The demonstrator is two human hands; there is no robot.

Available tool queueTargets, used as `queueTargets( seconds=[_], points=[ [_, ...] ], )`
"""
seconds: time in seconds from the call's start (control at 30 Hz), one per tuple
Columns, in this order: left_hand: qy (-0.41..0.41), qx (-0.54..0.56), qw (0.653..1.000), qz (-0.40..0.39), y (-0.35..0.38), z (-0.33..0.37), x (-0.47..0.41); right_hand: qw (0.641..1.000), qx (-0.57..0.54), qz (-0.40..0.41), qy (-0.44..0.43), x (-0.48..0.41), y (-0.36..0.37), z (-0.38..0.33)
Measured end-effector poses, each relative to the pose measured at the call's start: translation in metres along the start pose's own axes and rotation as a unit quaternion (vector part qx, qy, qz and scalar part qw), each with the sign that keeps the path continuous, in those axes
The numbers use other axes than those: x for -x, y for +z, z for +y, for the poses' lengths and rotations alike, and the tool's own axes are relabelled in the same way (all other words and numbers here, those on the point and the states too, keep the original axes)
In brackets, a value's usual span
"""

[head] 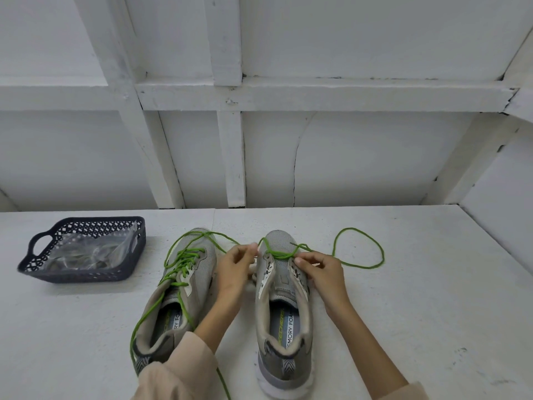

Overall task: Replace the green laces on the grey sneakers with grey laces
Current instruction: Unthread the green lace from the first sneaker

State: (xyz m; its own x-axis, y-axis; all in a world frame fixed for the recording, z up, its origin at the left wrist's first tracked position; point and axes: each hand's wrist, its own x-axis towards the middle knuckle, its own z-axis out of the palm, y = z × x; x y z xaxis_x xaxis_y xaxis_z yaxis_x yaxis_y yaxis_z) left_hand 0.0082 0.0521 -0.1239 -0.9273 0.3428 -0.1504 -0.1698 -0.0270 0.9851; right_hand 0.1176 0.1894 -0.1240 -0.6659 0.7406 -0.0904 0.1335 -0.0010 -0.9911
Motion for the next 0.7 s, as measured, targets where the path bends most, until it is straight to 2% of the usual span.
queueTargets(
  seconds=[0.1,0.3,0.37,0.5,0.63,0.7],
  points=[
    [0.087,-0.162,0.981,-0.056,-0.003,-0.001,-0.004,0.994,0.095,0.002,-0.048,-0.005,-0.001,0.002],
    [0.246,-0.413,0.875,-0.06,-0.006,0.009,-0.012,0.957,0.257,-0.001,-0.138,-0.007,-0.001,-0.002],
    [0.267,-0.47,0.839,-0.059,-0.004,0.012,-0.012,0.947,0.289,-0.017,-0.143,-0.007,0.0,-0.006],
    [0.28,-0.526,0.8,-0.067,-0.001,0.018,-0.016,0.916,0.365,-0.04,-0.163,-0.012,-0.001,-0.012],
    [0.293,-0.595,0.744,-0.075,0.007,0.024,-0.019,0.885,0.424,-0.063,-0.184,-0.015,0.003,-0.017],
    [0.294,-0.614,0.729,-0.068,0.012,0.024,-0.018,0.877,0.439,-0.061,-0.185,-0.016,0.005,-0.017]
  ],
)
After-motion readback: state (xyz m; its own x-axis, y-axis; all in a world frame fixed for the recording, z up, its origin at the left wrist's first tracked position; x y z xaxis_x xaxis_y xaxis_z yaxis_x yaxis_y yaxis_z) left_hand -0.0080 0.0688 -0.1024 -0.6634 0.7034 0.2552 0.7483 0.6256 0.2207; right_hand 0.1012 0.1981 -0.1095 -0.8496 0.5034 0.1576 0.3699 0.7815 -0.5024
